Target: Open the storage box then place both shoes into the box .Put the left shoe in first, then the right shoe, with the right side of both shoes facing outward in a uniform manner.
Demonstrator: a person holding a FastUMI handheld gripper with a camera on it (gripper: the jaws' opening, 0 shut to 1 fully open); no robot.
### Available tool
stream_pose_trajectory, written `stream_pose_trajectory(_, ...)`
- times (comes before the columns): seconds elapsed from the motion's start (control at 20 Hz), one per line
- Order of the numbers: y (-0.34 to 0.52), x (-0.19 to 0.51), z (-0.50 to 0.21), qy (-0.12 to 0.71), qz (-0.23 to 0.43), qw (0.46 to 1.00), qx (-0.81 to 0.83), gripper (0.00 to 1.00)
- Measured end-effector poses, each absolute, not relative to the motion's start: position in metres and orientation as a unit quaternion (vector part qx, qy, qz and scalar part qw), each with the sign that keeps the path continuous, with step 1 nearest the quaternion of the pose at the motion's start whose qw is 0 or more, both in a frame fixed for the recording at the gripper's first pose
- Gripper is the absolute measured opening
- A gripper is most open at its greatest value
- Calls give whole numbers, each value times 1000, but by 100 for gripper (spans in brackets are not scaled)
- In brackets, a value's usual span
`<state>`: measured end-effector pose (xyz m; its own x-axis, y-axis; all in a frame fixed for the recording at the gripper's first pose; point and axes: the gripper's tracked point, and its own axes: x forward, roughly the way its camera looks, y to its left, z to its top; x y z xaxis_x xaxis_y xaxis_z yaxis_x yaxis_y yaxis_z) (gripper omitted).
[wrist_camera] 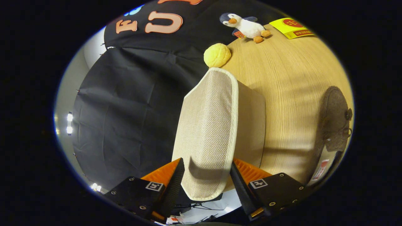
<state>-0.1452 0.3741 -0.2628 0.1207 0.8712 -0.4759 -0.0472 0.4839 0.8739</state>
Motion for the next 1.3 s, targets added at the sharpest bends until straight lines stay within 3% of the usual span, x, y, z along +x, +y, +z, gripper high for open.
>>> stream_pose_trajectory(0.25,381,-133,-182,512,397,659,383,63)
stream_pose_trajectory(0.3,388,-128,-166,500,408,661,384,53)
stream_pose_trajectory(0.45,411,-122,-121,467,445,669,370,38)
stream_pose_trajectory(0.7,469,-119,-90,453,477,662,360,17)
stream_pose_trajectory(1.3,602,-130,-86,491,485,649,320,15)
